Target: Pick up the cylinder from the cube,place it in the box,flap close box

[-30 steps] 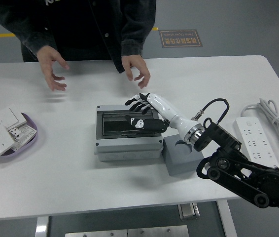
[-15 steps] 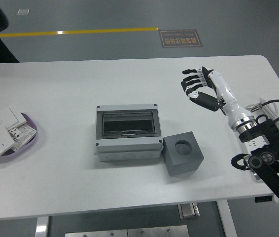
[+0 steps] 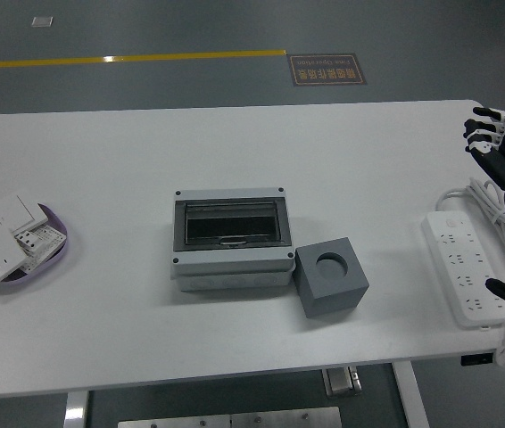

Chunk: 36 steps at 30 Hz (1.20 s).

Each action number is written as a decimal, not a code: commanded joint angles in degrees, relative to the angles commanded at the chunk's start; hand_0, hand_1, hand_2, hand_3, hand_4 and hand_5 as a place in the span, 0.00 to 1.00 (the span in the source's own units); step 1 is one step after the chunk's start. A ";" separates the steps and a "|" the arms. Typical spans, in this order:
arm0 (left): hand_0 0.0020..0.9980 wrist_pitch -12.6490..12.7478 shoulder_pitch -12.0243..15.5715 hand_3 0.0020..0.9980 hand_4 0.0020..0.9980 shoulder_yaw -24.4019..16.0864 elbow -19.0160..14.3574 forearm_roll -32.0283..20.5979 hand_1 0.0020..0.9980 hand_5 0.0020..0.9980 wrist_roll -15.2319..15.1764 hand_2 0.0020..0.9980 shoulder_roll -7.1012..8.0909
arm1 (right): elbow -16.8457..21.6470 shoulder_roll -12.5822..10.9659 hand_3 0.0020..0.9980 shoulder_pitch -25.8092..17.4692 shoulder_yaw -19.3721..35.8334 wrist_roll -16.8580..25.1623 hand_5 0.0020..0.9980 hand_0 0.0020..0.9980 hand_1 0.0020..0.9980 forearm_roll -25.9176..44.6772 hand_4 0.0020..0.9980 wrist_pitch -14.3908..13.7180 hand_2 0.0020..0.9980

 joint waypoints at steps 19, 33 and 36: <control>0.64 0.11 0.16 0.65 0.72 -1.63 0.00 0.31 0.66 0.33 0.07 0.58 -0.82 | 2.75 2.91 0.66 0.45 1.89 1.90 0.33 0.55 0.58 -0.35 0.60 0.55 0.61; 0.64 0.16 -0.25 0.65 0.73 -2.48 0.00 0.82 0.66 0.33 0.40 0.58 -0.81 | 2.24 3.39 0.66 0.41 2.39 2.10 0.32 0.55 0.59 -0.40 0.60 0.51 0.61; 0.64 0.20 -0.09 0.65 0.73 -2.62 0.00 0.80 0.66 0.33 0.48 0.58 -0.92 | 2.20 3.50 0.66 0.57 2.32 2.26 0.32 0.55 0.59 -0.34 0.60 0.49 0.61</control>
